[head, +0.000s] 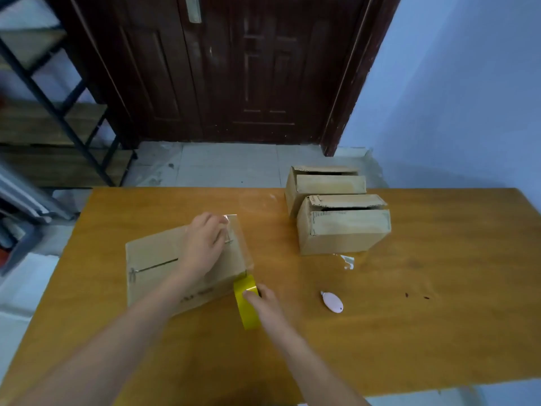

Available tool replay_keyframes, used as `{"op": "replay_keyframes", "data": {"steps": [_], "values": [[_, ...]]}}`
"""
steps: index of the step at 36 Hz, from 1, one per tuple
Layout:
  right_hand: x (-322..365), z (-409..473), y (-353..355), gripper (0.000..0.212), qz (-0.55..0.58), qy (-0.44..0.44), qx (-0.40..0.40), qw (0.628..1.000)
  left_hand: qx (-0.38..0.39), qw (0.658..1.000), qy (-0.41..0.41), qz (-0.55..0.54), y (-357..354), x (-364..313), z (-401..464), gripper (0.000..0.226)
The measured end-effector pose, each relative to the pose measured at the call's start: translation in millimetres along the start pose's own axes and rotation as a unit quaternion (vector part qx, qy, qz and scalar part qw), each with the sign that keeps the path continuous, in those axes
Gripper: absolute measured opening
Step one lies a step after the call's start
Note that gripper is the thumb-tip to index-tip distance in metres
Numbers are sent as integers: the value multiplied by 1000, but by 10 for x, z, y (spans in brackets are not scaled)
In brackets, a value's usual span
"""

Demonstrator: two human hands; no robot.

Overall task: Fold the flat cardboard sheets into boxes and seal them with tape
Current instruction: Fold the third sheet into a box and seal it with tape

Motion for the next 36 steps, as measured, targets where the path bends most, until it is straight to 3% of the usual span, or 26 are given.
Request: {"op": "replay_keyframes", "data": {"steps": [4, 7, 13, 18, 24, 27, 31, 33, 36], "values": [[57, 31, 151, 16, -23, 43, 70, 996, 143, 989, -11, 40, -202, -28, -515, 55], [20, 71, 306, 11, -54, 68, 63, 994, 219, 972, 10, 79, -404, 63, -723, 79], [0, 49, 461, 28, -94, 89, 19, 991, 191, 972, 27, 135, -456, 17, -782, 87], [-12, -12, 383, 33, -143, 93, -9, 985, 196, 967, 21, 164, -484, 34, -810, 69], [24, -13, 336, 32, -271, 109, -69, 954, 189, 963, 24, 191, -498, 68, -816, 64], [-97, 94, 280, 33, -309, 56, -62, 948, 183, 964, 25, 191, -513, 97, -831, 53], [-286, 176, 345, 48, -333, -39, -38, 941, 170, 963, 20, 207, -524, 81, -840, 45], [-236, 144, 391, 45, -345, -10, -44, 937, 164, 963, 34, 209, -514, 88, -822, 45], [-211, 47, 393, 26, -253, 63, -9, 965, 161, 967, 68, 184, -528, 63, -790, 54]]}}
Point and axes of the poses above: each hand's wrist, its own z-axis towards the middle knuckle, its own y-axis out of the back of the hand, x = y × z, the point moved 7 cm from there along z, towards the middle knuckle, and after that the axes turned 12 degrees about -z, right-handed, at the moved point
